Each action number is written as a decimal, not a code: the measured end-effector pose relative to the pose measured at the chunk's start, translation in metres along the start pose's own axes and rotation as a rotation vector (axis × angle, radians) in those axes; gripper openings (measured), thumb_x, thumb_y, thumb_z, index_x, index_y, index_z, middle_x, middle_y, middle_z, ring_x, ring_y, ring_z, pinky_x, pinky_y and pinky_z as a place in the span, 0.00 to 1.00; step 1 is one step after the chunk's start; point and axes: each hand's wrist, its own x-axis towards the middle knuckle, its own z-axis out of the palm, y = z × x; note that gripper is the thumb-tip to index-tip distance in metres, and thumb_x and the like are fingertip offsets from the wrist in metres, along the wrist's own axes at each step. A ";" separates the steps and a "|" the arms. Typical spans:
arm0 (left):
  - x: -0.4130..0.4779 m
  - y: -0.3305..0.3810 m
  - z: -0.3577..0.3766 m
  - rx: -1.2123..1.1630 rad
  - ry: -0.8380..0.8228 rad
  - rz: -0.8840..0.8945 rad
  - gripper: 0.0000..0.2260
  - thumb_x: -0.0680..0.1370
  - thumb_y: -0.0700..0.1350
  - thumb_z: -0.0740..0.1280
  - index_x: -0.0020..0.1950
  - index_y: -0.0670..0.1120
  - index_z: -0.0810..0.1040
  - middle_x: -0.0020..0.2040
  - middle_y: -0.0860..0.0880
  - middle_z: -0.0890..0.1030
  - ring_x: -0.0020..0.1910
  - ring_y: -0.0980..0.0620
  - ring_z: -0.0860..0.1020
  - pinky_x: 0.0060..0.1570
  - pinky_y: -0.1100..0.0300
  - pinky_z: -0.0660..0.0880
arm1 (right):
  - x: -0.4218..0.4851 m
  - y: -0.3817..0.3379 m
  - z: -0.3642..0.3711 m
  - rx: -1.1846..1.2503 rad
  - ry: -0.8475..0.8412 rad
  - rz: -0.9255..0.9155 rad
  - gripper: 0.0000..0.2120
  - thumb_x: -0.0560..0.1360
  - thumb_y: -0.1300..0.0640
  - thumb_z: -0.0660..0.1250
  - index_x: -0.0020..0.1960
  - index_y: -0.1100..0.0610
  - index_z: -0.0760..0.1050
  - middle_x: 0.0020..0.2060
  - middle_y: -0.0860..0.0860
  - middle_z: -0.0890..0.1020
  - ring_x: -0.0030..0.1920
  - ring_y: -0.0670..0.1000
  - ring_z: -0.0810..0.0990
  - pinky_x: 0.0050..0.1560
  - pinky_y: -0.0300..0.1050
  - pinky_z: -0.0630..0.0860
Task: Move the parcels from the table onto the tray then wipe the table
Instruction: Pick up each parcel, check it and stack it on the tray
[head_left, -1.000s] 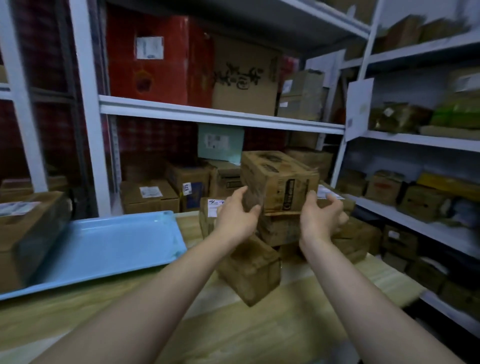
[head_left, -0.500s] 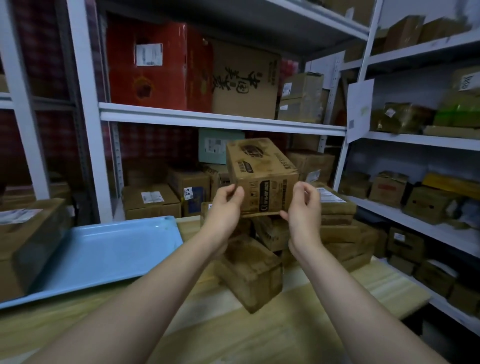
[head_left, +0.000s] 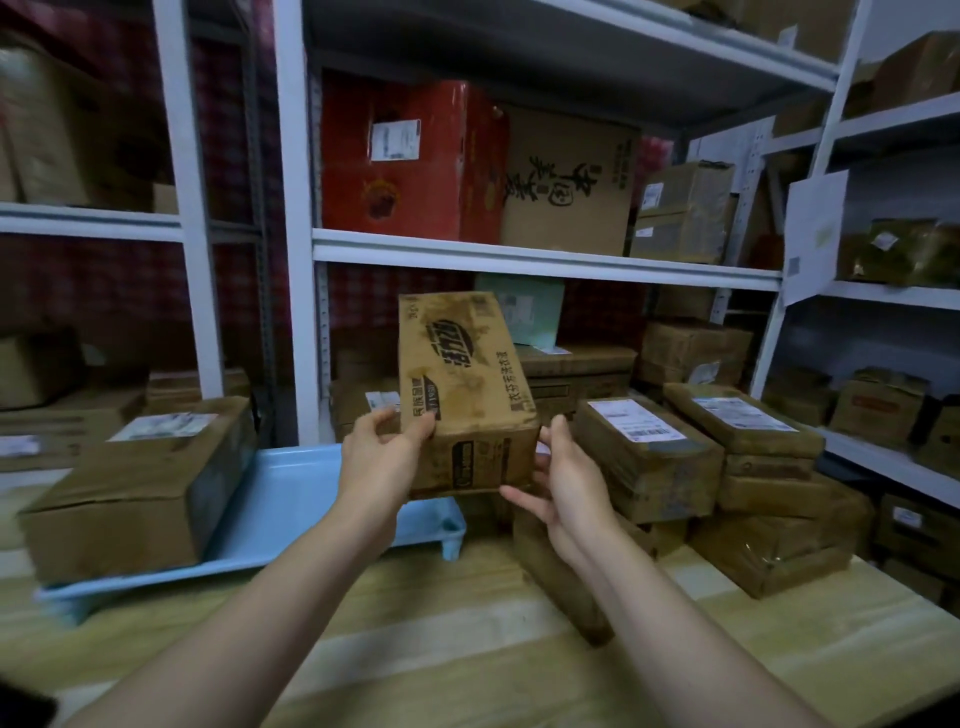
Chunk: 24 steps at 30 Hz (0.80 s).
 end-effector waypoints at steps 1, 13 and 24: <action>0.001 -0.001 -0.007 0.000 -0.004 -0.011 0.23 0.75 0.55 0.69 0.68 0.51 0.70 0.64 0.49 0.73 0.55 0.51 0.77 0.52 0.50 0.78 | -0.001 0.002 0.003 -0.004 -0.025 0.027 0.20 0.82 0.40 0.55 0.62 0.51 0.77 0.55 0.55 0.83 0.57 0.55 0.81 0.53 0.58 0.82; -0.004 -0.015 -0.041 0.113 -0.078 0.078 0.16 0.76 0.42 0.68 0.63 0.53 0.75 0.58 0.49 0.77 0.50 0.58 0.76 0.40 0.65 0.68 | 0.000 0.026 0.012 0.245 -0.131 0.339 0.29 0.79 0.33 0.56 0.66 0.54 0.74 0.63 0.62 0.78 0.63 0.67 0.76 0.61 0.73 0.73; -0.005 -0.024 -0.051 0.163 -0.089 0.065 0.13 0.79 0.45 0.66 0.63 0.51 0.75 0.59 0.52 0.79 0.58 0.52 0.77 0.54 0.57 0.75 | 0.004 0.035 0.019 0.289 -0.086 0.322 0.17 0.80 0.38 0.60 0.54 0.51 0.76 0.60 0.58 0.80 0.62 0.61 0.76 0.63 0.69 0.72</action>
